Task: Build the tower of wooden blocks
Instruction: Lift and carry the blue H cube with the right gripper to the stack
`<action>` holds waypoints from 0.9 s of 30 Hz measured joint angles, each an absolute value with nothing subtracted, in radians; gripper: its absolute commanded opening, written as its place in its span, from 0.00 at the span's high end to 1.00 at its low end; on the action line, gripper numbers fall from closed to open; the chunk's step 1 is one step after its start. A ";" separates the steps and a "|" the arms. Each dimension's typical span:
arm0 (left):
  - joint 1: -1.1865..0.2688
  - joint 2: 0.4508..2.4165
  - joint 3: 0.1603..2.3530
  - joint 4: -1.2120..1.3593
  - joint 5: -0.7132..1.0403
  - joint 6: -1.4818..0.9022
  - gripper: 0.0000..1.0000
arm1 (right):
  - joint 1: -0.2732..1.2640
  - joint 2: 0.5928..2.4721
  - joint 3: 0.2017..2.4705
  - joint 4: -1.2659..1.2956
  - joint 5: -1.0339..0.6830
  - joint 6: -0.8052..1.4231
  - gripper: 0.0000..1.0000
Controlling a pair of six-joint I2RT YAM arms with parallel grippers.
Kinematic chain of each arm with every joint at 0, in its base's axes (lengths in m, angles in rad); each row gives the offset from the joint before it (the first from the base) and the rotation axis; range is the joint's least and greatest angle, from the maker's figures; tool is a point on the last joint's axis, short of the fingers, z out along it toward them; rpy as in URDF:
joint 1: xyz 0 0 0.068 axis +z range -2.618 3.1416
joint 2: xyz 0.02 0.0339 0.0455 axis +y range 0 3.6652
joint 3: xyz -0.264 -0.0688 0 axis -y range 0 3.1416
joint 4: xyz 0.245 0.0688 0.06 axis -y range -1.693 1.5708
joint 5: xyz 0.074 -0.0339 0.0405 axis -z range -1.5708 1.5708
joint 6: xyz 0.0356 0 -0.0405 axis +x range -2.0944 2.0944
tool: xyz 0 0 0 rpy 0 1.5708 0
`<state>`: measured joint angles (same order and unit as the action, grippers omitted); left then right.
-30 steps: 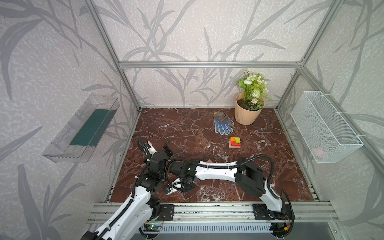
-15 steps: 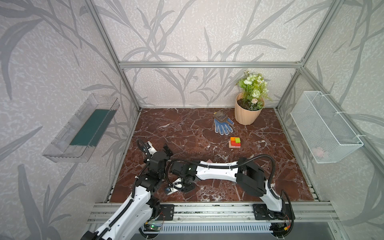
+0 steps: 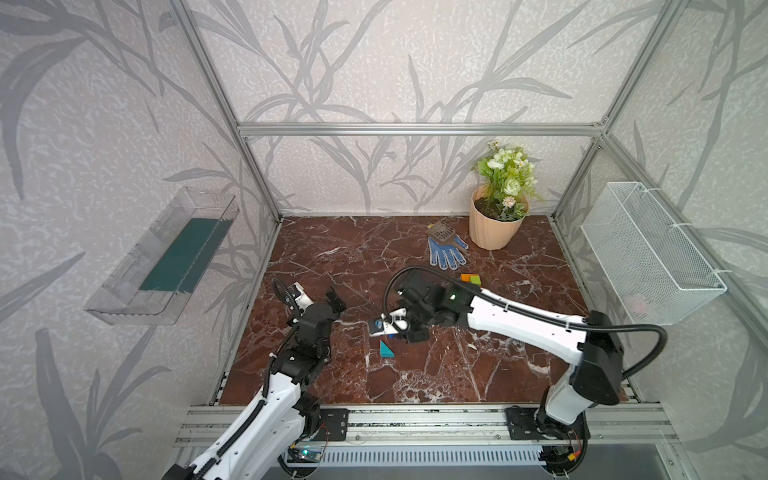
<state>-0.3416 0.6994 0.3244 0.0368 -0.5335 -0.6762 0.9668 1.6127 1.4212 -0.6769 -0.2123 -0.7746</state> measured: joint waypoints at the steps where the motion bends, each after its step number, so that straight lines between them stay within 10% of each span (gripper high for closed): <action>1: -0.342 0.698 0.324 0.036 -0.533 -0.676 0.01 | 0.935 1.592 1.419 -0.683 -0.212 -0.786 1.00; 27: -0.341 0.677 0.319 0.038 -0.537 -0.673 0.00 | 0.472 1.729 1.351 -0.703 -0.236 -0.891 1.00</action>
<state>-0.3412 0.6765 0.3187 0.0380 -0.5365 -0.6735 0.4721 1.7287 1.3514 -0.7029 -0.2356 -0.8909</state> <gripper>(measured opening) 0.995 0.321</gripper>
